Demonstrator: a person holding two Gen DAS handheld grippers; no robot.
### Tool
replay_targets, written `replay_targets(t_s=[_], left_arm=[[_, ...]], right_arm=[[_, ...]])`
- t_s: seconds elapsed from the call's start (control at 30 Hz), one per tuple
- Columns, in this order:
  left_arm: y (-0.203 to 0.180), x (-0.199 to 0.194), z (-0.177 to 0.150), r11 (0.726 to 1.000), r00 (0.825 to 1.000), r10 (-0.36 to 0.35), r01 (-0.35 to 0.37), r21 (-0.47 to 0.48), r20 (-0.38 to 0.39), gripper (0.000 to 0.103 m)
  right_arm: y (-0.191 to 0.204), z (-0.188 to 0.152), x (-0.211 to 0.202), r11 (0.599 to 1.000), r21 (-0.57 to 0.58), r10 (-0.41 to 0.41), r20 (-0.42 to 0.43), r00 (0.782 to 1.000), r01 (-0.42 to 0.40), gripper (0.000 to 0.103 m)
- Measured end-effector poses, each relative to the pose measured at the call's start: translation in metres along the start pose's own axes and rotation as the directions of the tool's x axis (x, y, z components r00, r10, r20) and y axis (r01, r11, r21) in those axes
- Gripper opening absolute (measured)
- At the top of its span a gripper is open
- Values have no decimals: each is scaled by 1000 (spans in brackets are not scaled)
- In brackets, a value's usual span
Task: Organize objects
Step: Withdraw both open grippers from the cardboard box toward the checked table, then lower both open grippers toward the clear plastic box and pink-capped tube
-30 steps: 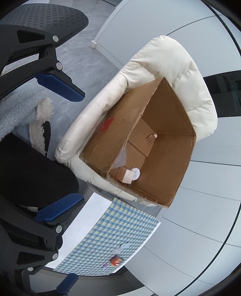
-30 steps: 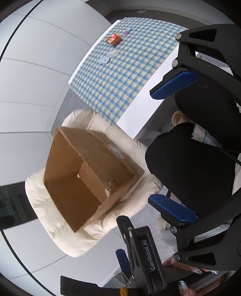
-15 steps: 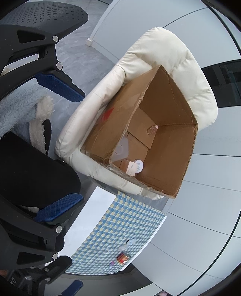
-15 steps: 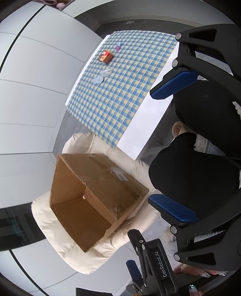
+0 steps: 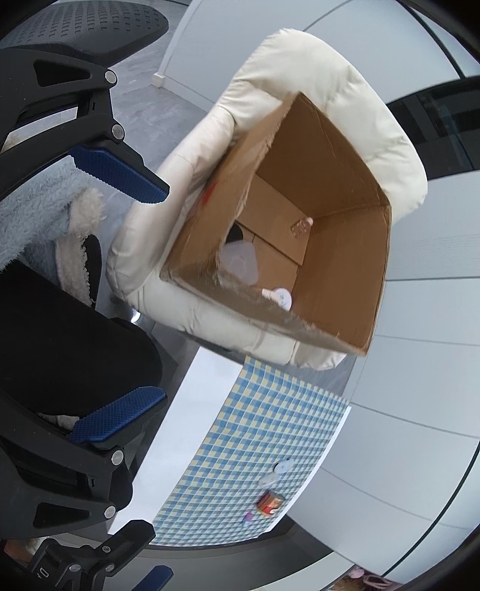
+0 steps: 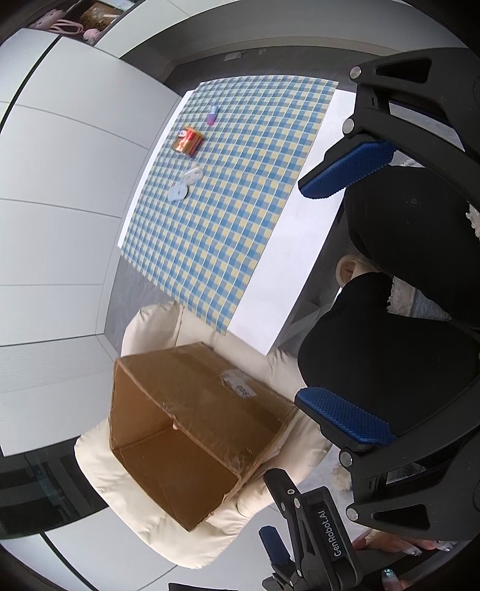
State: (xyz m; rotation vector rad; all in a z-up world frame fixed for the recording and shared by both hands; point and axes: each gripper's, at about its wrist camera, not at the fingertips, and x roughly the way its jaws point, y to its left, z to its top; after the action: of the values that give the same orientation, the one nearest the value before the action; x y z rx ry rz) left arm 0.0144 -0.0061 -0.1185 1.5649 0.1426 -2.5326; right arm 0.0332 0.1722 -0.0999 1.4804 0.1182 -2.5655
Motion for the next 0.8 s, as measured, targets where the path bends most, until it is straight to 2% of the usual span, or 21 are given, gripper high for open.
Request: replay_targets(t_s=[0.4,0.57,0.8], left_arm=[[-60,13,9,992,999,-43,43,118,-2,100],[-95,17,10,978,999,-53,50,201,10,100],[-143,26,15,954,995,-95,94,284,-9,100]], right_arm=[[-56,-16,2,991,118,-57,-21,998,59,103],[-85,-24,4,979,191,-70,-40,997,76,103],[-116,-35,9,963,247,-91,-65,994,105,103]])
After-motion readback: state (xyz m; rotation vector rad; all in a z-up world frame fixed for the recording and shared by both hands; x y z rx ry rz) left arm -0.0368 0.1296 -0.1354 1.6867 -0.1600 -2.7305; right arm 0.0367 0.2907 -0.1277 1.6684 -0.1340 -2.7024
